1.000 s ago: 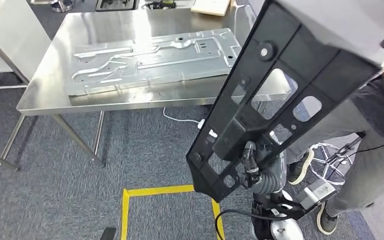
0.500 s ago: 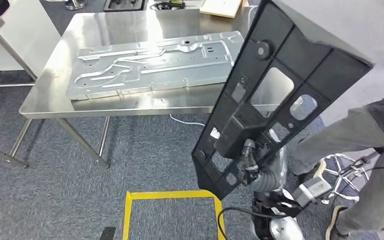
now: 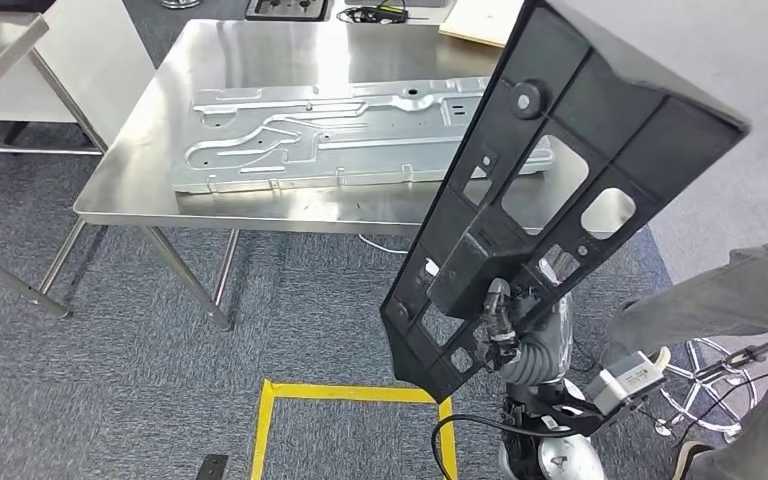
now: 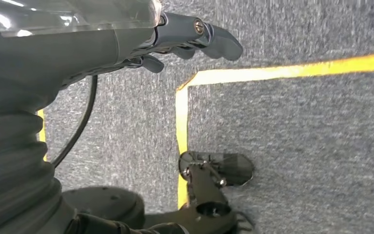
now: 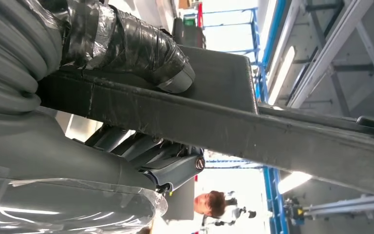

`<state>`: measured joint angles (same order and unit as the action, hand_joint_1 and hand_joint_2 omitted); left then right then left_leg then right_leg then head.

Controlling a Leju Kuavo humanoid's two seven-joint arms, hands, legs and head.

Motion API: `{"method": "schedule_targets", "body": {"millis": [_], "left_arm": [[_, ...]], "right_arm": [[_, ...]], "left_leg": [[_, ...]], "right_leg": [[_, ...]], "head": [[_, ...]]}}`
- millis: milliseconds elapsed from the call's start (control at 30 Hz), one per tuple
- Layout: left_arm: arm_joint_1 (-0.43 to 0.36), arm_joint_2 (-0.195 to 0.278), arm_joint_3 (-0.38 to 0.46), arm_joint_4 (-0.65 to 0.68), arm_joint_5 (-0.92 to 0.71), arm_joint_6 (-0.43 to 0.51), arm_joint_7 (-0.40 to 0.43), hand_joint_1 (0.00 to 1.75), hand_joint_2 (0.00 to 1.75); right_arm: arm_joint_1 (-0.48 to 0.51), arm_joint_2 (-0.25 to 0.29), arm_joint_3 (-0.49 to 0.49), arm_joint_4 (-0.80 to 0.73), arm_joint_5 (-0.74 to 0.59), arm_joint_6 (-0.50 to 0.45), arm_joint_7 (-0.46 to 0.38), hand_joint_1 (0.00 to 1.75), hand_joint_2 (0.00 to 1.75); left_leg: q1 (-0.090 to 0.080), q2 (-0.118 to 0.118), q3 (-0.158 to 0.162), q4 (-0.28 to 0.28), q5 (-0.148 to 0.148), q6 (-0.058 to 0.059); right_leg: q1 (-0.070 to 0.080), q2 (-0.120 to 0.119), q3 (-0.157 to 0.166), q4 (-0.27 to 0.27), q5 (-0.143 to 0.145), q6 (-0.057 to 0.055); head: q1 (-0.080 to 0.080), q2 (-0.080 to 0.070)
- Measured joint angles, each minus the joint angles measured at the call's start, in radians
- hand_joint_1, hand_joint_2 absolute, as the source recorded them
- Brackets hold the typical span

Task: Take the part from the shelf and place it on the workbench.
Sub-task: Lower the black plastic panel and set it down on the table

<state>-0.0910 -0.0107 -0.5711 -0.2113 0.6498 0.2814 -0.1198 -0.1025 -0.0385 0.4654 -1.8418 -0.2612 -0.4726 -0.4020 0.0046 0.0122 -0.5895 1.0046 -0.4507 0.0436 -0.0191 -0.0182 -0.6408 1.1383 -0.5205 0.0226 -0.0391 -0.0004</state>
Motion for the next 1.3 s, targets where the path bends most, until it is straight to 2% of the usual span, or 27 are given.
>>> {"method": "schedule_targets", "body": {"millis": [67,100,133,167,200,233,267,300,433,500,567,600,633,667,700,767,800,900,967,1067,1100,1133,1167,1200,1233,1267,1300], "left_arm": [[-0.003,0.0,0.0,0.0,0.0,0.0,0.0,0.0,1.75],[-0.003,0.0,-0.001,0.0,0.001,0.0,0.0,0.0,1.75],[-0.003,0.0,-0.001,0.0,0.001,0.0,0.0,0.0,1.75],[-0.002,0.0,-0.001,0.0,0.001,0.0,0.0,0.0,1.75],[-0.002,0.0,-0.001,0.0,0.001,0.0,0.0,0.0,1.75],[-0.002,0.0,-0.002,0.0,0.001,0.0,0.0,0.0,1.75],[-0.002,0.0,-0.004,0.0,0.001,0.0,0.0,0.0,1.75],[-0.003,0.0,-0.006,0.0,0.001,0.001,0.0,0.0,1.75],[-0.002,0.002,-0.01,0.0,0.001,0.001,0.0,0.0,1.75],[-0.002,0.003,-0.011,0.0,0.0,0.0,0.0,0.0,1.75],[-0.001,0.003,-0.012,0.0,-0.001,0.0,0.0,0.0,1.75],[0.0,0.003,-0.013,0.0,-0.001,-0.001,0.0,0.0,1.75],[0.001,0.003,-0.013,0.0,-0.002,-0.001,0.0,0.0,1.75],[0.002,0.003,-0.014,0.0,-0.002,-0.002,0.0,0.0,1.75],[0.003,0.003,-0.014,0.0,-0.003,-0.002,0.0,0.0,1.75],[0.001,0.006,-0.015,0.0,-0.004,-0.002,0.0,0.0,1.75],[0.0,0.007,-0.015,0.0,-0.004,-0.002,0.0,0.0,1.75],[0.002,0.008,-0.016,0.0,-0.004,-0.003,0.0,0.0,1.75],[0.003,0.008,-0.016,0.0,-0.004,-0.003,0.0,0.0,1.75],[0.001,0.009,-0.016,0.0,-0.003,-0.003,0.0,0.0,1.75],[0.001,0.009,-0.016,0.0,-0.002,-0.004,0.001,0.0,1.75],[0.002,0.009,-0.016,0.0,-0.001,-0.004,0.002,0.0,1.75],[0.004,0.009,-0.016,0.0,0.0,-0.004,0.002,0.0,1.75],[0.004,0.008,-0.017,0.0,0.0,-0.005,0.003,0.0,1.75],[0.004,0.008,-0.017,0.0,0.0,-0.005,0.003,0.0,1.75],[0.003,0.007,-0.017,0.0,0.0,-0.006,0.003,0.0,1.75],[0.002,0.007,-0.017,0.0,0.0,-0.006,0.003,0.0,1.75]], "right_arm": [[0.003,0.0,0.0,0.0,-0.003,0.001,-0.002,1.75,1.75],[0.005,0.0,0.0,0.0,-0.004,0.003,-0.003,1.75,1.75],[0.006,0.0,0.0,0.0,-0.006,0.005,-0.004,1.75,1.75],[0.006,0.0,0.0,0.0,-0.007,0.007,-0.005,1.75,1.75],[0.005,0.0,0.0,0.0,-0.008,0.008,-0.006,1.75,1.75],[0.005,0.0,0.0,0.0,-0.009,0.01,-0.006,1.75,1.75],[0.004,0.0,0.0,-0.001,-0.01,0.011,-0.007,1.75,1.75],[0.004,0.0,0.0,-0.001,-0.011,0.012,-0.008,1.75,1.75],[0.004,0.0,0.0,-0.003,-0.012,0.012,-0.009,1.75,1.75],[0.002,0.0,0.0,-0.003,-0.012,0.012,-0.009,1.75,1.75],[0.002,0.0,0.0,-0.003,-0.012,0.013,-0.009,1.75,1.75],[0.002,0.0,0.0,-0.003,-0.012,0.013,-0.009,1.75,1.75],[0.002,0.0,0.0,-0.003,-0.012,0.013,-0.009,1.75,1.75],[0.002,0.0,0.0,-0.003,-0.012,0.013,-0.009,1.75,1.75],[0.002,0.0,0.0,-0.003,-0.012,0.013,-0.009,1.75,1.75],[0.001,0.0,0.0,-0.003,-0.012,0.014,-0.009,1.75,1.75],[0.001,0.0,0.0,-0.003,-0.012,0.015,-0.009,1.75,1.75],[0.001,0.0,0.001,-0.003,-0.012,0.017,-0.01,1.75,1.75],[-0.001,0.0,0.001,-0.003,-0.013,0.018,-0.01,1.75,1.75],[-0.001,0.0,0.001,-0.003,-0.013,0.021,-0.011,1.75,1.75],[0.001,0.0,0.001,-0.003,-0.013,0.022,-0.01,1.75,1.75],[0.003,-0.001,0.001,-0.003,-0.014,0.024,-0.01,1.75,1.75],[0.003,-0.001,0.001,-0.003,-0.014,0.026,-0.01,1.75,1.75],[0.003,-0.001,0.001,-0.003,-0.014,0.027,-0.01,1.75,1.75],[0.002,-0.001,0.001,-0.002,-0.014,0.029,-0.01,1.75,1.75],[0.002,-0.001,0.001,-0.002,-0.014,0.029,-0.01,1.75,1.75],[0.002,-0.001,0.001,-0.002,-0.015,0.03,-0.01,1.75,1.75]], "left_leg": [[-0.002,-0.005,0.002,0.0,-0.003,0.008],[-0.003,-0.009,0.004,0.001,-0.005,0.009],[-0.003,-0.012,0.006,0.003,-0.008,0.009],[-0.004,-0.016,0.008,0.007,-0.012,0.007],[-0.003,-0.02,0.011,0.011,-0.018,0.004],[-0.005,-0.023,0.011,0.018,-0.025,-0.001],[-0.007,-0.026,0.01,0.024,-0.03,-0.005],[-0.008,-0.028,0.008,0.029,-0.034,-0.011],[-0.007,-0.027,0.003,0.044,-0.049,-0.031],[-0.003,-0.022,-0.038,0.127,-0.09,-0.042],[0.001,-0.02,-0.109,0.252,-0.132,-0.049],[0.002,-0.019,-0.135,0.287,-0.133,-0.051],[0.003,-0.019,-0.144,0.288,-0.115,-0.051],[0.004,-0.019,-0.133,0.251,-0.079,-0.049],[0.003,-0.019,-0.108,0.186,-0.036,-0.045],[-0.002,-0.018,-0.057,0.07,0.011,-0.036],[-0.005,-0.018,-0.043,0.04,0.014,-0.032],[-0.01,-0.02,-0.024,0.016,0.0,-0.012],[-0.006,-0.02,-0.001,0.003,-0.003,0.002],[-0.006,-0.02,0.015,0.0,-0.011,0.013],[-0.006,-0.021,0.019,0.001,-0.015,0.014],[-0.005,-0.022,0.024,0.002,-0.02,0.012],[-0.004,-0.023,0.031,0.004,-0.027,0.009],[-0.002,-0.025,0.038,0.007,-0.034,0.004],[-0.002,-0.027,0.043,0.011,-0.042,-0.002],[-0.001,-0.028,0.043,0.017,-0.05,-0.009],[-0.002,-0.029,0.041,0.022,-0.056,-0.016]], "right_leg": [[0.0,0.008,-0.062,0.121,-0.049,0.001],[0.0,0.009,-0.083,0.156,-0.052,0.002],[0.0,0.01,-0.086,0.152,-0.036,0.002],[0.0,0.01,-0.072,0.116,-0.004,0.001],[0.0,0.01,-0.046,0.056,0.033,-0.001],[0.001,0.012,-0.019,-0.004,0.058,-0.003],[0.001,0.013,0.002,-0.047,0.07,-0.006],[0.002,0.015,0.013,-0.071,0.072,-0.009],[0.0,0.017,0.025,-0.086,0.064,-0.028],[-0.002,0.015,0.035,-0.092,0.061,-0.037],[-0.001,0.013,0.04,-0.093,0.056,-0.043],[0.0,0.014,0.042,-0.093,0.053,-0.044],[0.0,0.015,0.046,-0.093,0.05,-0.044],[0.0,0.016,0.052,-0.093,0.047,-0.043],[0.0,0.017,0.058,-0.093,0.042,-0.041],[0.002,0.017,0.068,-0.093,0.034,-0.033],[0.002,0.017,0.07,-0.095,0.032,-0.028],[0.0,0.016,0.074,-0.081,0.034,-0.011],[0.0,0.016,0.058,-0.035,0.014,-0.004],[-0.001,0.017,-0.037,0.125,-0.054,0.005],[-0.002,0.017,-0.065,0.16,-0.06,0.007],[-0.003,0.017,-0.077,0.162,-0.047,0.009],[-0.005,0.017,-0.069,0.127,-0.013,0.01],[-0.007,0.017,-0.05,0.067,0.032,0.01],[-0.008,0.018,-0.03,0.01,0.063,0.011],[-0.008,0.018,-0.016,-0.038,0.076,0.008],[-0.006,0.02,-0.01,-0.063,0.08,0.002]], "head": [[0.0,0.0],[0.0,0.0],[0.0,0.0],[0.0,0.0],[0.0,0.0],[0.001,0.0],[0.0,0.0],[-0.001,0.0],[-0.003,0.0],[-0.008,0.0],[-0.01,0.0],[-0.01,0.0],[-0.01,0.0],[-0.01,0.0],[-0.01,0.0],[-0.01,0.0],[-0.009,0.0],[-0.008,0.0],[-0.006,0.0],[-0.002,0.0],[-0.002,0.0],[-0.001,0.0],[-0.001,0.0],[-0.001,0.0],[-0.001,0.0],[0.0,0.0],[0.0,0.0]]}}
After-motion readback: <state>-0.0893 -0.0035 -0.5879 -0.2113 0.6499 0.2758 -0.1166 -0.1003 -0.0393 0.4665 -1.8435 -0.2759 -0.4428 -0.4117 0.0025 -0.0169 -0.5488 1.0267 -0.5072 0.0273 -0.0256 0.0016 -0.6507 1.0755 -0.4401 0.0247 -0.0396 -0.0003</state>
